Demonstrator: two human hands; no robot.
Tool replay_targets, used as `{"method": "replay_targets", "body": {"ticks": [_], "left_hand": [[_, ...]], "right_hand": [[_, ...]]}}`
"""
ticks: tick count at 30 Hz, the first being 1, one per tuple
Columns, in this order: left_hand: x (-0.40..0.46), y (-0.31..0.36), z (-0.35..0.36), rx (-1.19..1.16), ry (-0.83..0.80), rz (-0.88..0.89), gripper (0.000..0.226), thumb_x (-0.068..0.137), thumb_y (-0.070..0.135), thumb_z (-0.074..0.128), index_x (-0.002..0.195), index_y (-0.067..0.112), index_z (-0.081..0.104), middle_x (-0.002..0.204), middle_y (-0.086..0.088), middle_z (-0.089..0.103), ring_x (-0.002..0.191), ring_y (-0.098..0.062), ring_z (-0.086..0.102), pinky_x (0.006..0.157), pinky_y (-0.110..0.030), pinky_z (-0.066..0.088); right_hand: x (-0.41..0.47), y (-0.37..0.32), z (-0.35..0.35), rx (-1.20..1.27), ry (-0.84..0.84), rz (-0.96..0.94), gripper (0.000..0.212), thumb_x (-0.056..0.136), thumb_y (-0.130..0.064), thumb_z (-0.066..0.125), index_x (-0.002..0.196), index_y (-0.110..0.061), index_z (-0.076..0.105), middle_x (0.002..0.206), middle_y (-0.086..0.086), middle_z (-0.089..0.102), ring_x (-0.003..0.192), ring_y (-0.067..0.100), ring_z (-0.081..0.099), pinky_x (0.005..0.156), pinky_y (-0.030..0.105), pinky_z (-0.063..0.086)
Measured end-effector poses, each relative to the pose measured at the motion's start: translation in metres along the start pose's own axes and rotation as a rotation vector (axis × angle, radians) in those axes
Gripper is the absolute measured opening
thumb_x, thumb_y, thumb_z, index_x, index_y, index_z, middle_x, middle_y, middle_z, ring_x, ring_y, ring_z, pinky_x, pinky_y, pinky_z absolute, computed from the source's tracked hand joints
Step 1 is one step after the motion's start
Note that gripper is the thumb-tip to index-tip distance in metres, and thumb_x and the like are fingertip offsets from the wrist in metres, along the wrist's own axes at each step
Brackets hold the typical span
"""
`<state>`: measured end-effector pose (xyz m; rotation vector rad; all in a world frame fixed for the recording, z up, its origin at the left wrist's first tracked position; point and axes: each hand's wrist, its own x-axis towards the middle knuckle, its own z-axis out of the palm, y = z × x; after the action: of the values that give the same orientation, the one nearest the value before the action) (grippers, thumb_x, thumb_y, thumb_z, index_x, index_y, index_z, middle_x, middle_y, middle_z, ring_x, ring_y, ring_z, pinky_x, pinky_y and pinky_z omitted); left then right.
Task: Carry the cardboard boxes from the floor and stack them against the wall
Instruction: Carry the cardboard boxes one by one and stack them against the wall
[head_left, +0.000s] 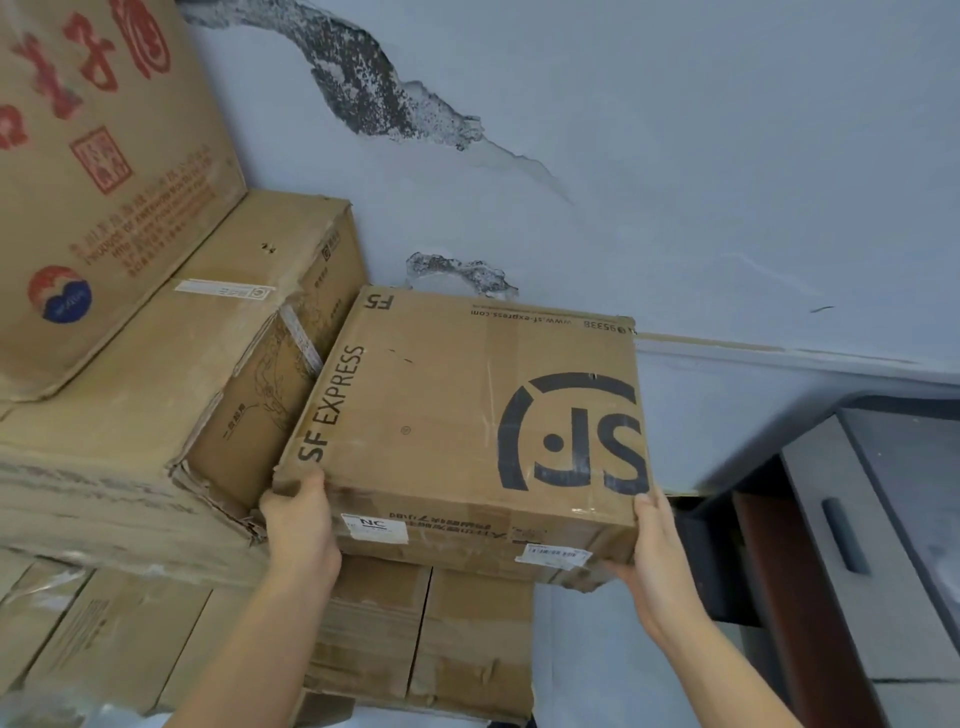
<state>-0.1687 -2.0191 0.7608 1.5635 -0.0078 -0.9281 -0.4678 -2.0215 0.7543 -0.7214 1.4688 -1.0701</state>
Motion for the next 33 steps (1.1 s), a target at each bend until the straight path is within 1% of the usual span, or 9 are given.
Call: {"method": "replay_targets", "body": {"ticks": [4,8,12,14,19,22,27,30,33], "left_hand": [[-0.014,0.001,-0.012,0.093,-0.165,-0.073,0.056,0.096,0.019,0.054,0.144,0.012,0.027,0.138,-0.011,0.046,0.105,-0.027,0.052,0.096,-0.050,0.044],[-0.004,0.020,-0.042,0.251,-0.321,-0.072,0.051,0.097,0.027,0.052,0.143,0.017,0.034,0.136,-0.008,0.050,0.106,-0.024,0.052,0.096,-0.049,0.044],[-0.001,0.040,-0.073,0.394,-0.506,0.007,0.055,0.097,0.029,0.051,0.148,0.022,0.029,0.145,-0.004,0.043,0.125,-0.023,0.046,0.096,-0.045,0.041],[-0.007,0.048,-0.086,0.450,-0.576,0.082,0.054,0.098,0.028,0.050,0.147,0.022,0.029,0.143,-0.004,0.044,0.122,-0.021,0.046,0.101,-0.046,0.040],[-0.037,0.067,-0.117,0.515,-0.747,0.360,0.041,0.098,0.026,0.048,0.138,0.028,0.041,0.113,0.016,0.057,0.111,-0.009,0.053,0.098,-0.036,0.045],[-0.049,0.070,-0.141,0.566,-0.848,0.533,0.035,0.097,0.026,0.048,0.131,0.035,0.044,0.116,0.017,0.060,0.113,-0.004,0.055,0.100,-0.034,0.044],[-0.065,0.046,-0.190,0.682,-1.011,0.694,0.036,0.096,0.023,0.049,0.121,0.049,0.047,0.114,0.022,0.062,0.106,0.012,0.055,0.083,-0.014,0.042],[-0.082,0.022,-0.216,0.729,-1.082,0.723,0.038,0.094,0.019,0.050,0.117,0.050,0.047,0.115,0.018,0.062,0.108,0.005,0.057,0.088,-0.019,0.042],[-0.110,-0.012,-0.239,0.749,-1.191,0.704,0.036,0.093,0.011,0.049,0.120,0.033,0.050,0.117,0.009,0.062,0.111,-0.007,0.058,0.090,-0.025,0.042]], "right_hand": [[-0.008,-0.001,-0.002,-0.057,0.039,-0.006,0.037,0.103,-0.037,0.032,0.138,-0.035,0.042,0.129,-0.001,0.058,0.112,0.019,0.058,0.092,0.053,0.051],[-0.022,-0.009,-0.003,-0.138,0.084,-0.017,0.037,0.101,-0.036,0.039,0.137,-0.027,0.044,0.130,0.001,0.055,0.099,0.010,0.056,0.085,0.046,0.052],[-0.054,-0.005,-0.001,-0.277,0.198,-0.098,0.059,0.098,-0.039,0.046,0.150,-0.029,0.021,0.152,0.002,0.034,0.133,0.023,0.039,0.106,0.048,0.038],[-0.081,0.001,-0.001,-0.306,0.244,-0.164,0.061,0.098,-0.038,0.047,0.151,-0.030,0.019,0.155,0.001,0.029,0.138,0.022,0.034,0.110,0.050,0.034],[-0.164,0.035,-0.001,-0.303,0.260,-0.304,0.054,0.097,-0.035,0.048,0.148,-0.033,0.028,0.151,-0.004,0.036,0.129,0.007,0.040,0.111,0.046,0.034],[-0.215,0.058,0.003,-0.259,0.276,-0.345,0.052,0.088,-0.045,0.047,0.139,-0.043,0.034,0.143,-0.012,0.042,0.125,0.003,0.044,0.109,0.041,0.036],[-0.296,0.105,0.004,-0.183,0.338,-0.311,0.048,0.078,-0.050,0.049,0.125,-0.052,0.039,0.130,-0.017,0.052,0.122,0.004,0.051,0.106,0.041,0.040],[-0.350,0.138,-0.005,-0.130,0.414,-0.241,0.048,0.076,-0.052,0.048,0.124,-0.053,0.040,0.127,-0.023,0.053,0.121,0.004,0.052,0.107,0.044,0.039],[-0.416,0.174,-0.018,-0.076,0.569,-0.183,0.047,0.078,-0.049,0.048,0.125,-0.051,0.043,0.123,-0.023,0.058,0.117,0.000,0.055,0.106,0.046,0.041]]}}
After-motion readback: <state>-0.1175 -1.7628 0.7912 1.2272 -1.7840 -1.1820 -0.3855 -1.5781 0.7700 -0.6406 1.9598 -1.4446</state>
